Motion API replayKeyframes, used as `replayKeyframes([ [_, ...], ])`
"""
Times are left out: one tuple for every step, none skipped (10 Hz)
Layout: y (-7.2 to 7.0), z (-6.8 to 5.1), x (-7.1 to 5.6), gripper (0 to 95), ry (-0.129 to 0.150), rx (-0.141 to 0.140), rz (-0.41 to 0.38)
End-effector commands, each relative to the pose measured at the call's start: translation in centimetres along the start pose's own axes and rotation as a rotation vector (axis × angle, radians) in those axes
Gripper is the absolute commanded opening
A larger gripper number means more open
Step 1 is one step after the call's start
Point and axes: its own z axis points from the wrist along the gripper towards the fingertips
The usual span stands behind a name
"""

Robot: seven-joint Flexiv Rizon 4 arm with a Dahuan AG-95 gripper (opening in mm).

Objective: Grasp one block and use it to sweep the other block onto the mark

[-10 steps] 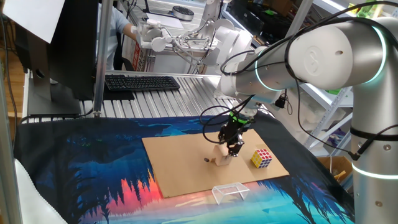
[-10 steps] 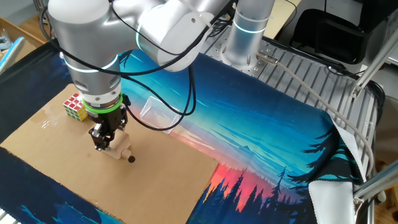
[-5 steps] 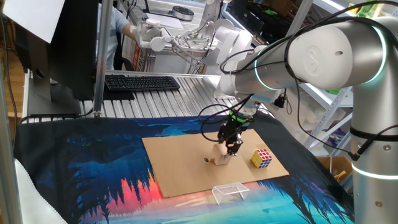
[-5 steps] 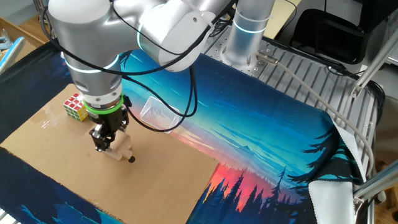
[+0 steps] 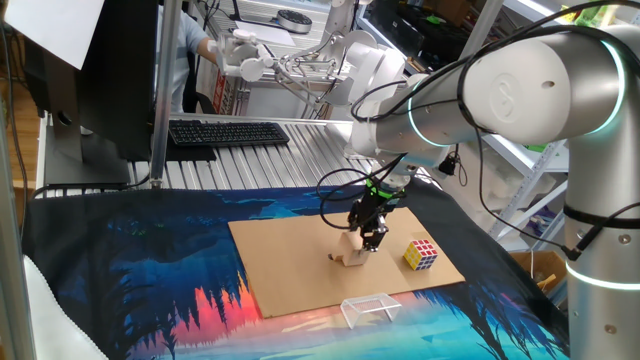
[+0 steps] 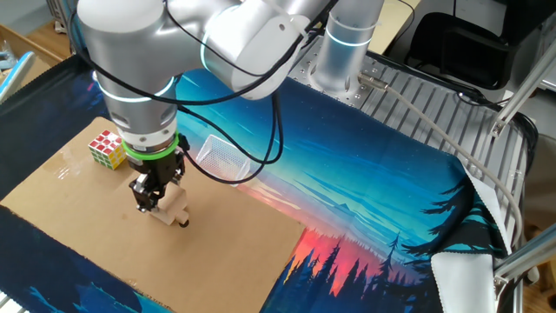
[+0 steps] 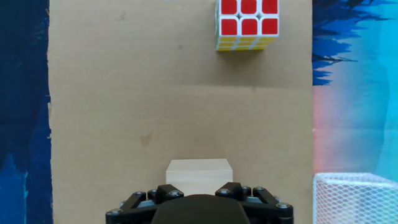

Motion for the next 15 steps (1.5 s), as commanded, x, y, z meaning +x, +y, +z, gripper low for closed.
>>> replayKeyframes([
  [0.18,0.46,-0.12,0.0,-0.014,-0.007,0.016],
  [0.19,0.55,-0.13,0.0,-0.013,-0.009,0.021],
  [0.18,0.53,-0.11,0.0,-0.007,-0.009,0.022],
  [0.18,0.49,-0.08,0.0,-0.005,-0.009,0.022],
  [0.18,0.49,-0.08,0.0,-0.005,-0.01,0.021],
  [0.19,0.49,-0.08,0.0,-0.004,-0.01,0.021],
  [0.19,0.49,-0.08,0.0,-0.003,-0.01,0.021],
  [0.19,0.49,-0.08,0.0,-0.002,-0.011,0.021],
  [0.19,0.48,-0.08,0.0,-0.002,-0.011,0.021],
  [0.18,0.47,-0.07,0.0,-0.001,-0.012,0.022],
  [0.17,0.46,-0.06,0.0,0.001,-0.012,0.022],
  [0.15,0.42,-0.03,0.0,0.004,-0.013,0.023],
  [0.12,0.37,0.01,0.0,0.006,-0.013,0.022],
  [0.07,0.28,0.08,0.0,0.008,-0.013,0.018],
  [0.05,0.23,0.12,0.0,0.011,-0.012,0.017],
])
